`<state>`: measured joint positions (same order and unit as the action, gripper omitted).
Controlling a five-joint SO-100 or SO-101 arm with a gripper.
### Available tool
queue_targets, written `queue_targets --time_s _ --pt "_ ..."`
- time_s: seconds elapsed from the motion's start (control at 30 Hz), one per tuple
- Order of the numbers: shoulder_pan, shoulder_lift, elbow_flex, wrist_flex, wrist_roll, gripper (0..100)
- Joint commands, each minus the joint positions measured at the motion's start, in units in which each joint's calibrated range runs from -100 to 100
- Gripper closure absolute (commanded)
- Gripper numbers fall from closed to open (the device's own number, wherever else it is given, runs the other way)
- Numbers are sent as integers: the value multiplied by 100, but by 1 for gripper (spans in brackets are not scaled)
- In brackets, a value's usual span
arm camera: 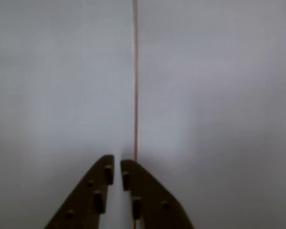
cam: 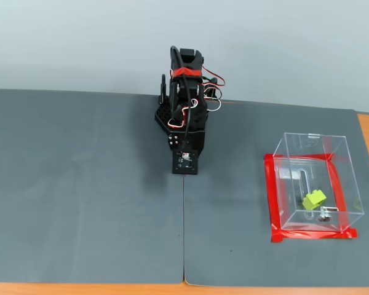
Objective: Pick the green lego block and place it into the transparent box
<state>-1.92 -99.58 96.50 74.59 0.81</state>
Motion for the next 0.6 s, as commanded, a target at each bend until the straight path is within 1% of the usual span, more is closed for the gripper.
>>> queue_targets --time_s 0.0,0.57 --pt "-21 -9 -364 33 16 98" --pt "-14 25 -382 15 11 98"
